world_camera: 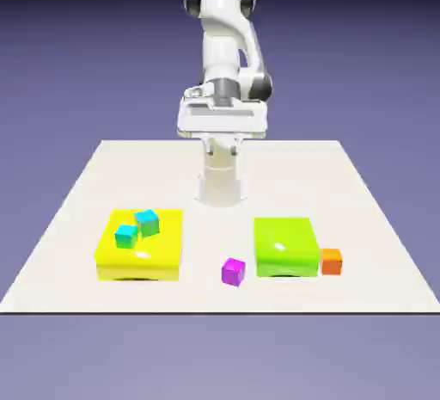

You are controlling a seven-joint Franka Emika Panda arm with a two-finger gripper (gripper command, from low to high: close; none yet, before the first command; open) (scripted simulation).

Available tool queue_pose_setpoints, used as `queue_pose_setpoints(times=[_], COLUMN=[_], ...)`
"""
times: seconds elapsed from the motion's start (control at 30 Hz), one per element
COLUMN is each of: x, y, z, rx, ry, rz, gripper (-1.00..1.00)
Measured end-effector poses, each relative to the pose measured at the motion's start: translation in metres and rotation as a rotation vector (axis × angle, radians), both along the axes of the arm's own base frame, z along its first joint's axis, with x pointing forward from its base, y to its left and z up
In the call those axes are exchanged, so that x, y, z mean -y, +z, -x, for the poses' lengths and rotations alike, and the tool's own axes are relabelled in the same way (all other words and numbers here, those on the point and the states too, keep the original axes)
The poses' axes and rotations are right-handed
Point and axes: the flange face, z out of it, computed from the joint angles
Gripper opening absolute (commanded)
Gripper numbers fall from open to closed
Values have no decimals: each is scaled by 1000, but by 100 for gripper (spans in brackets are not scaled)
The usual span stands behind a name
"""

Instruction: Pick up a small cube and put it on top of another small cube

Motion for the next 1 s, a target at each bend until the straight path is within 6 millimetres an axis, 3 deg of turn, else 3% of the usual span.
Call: queue_pose_setpoints(times=[0.27,0.5,0.73,1.0], x=[10,16,17,15], y=[-63,-131,-205,-291], z=[-62,-101,-123,-128], rx=[-390,-732,-1076,-1472], ry=[-112,-210,-298,-381], rz=[-89,-169,-246,-331], gripper=[0,0,0,0])
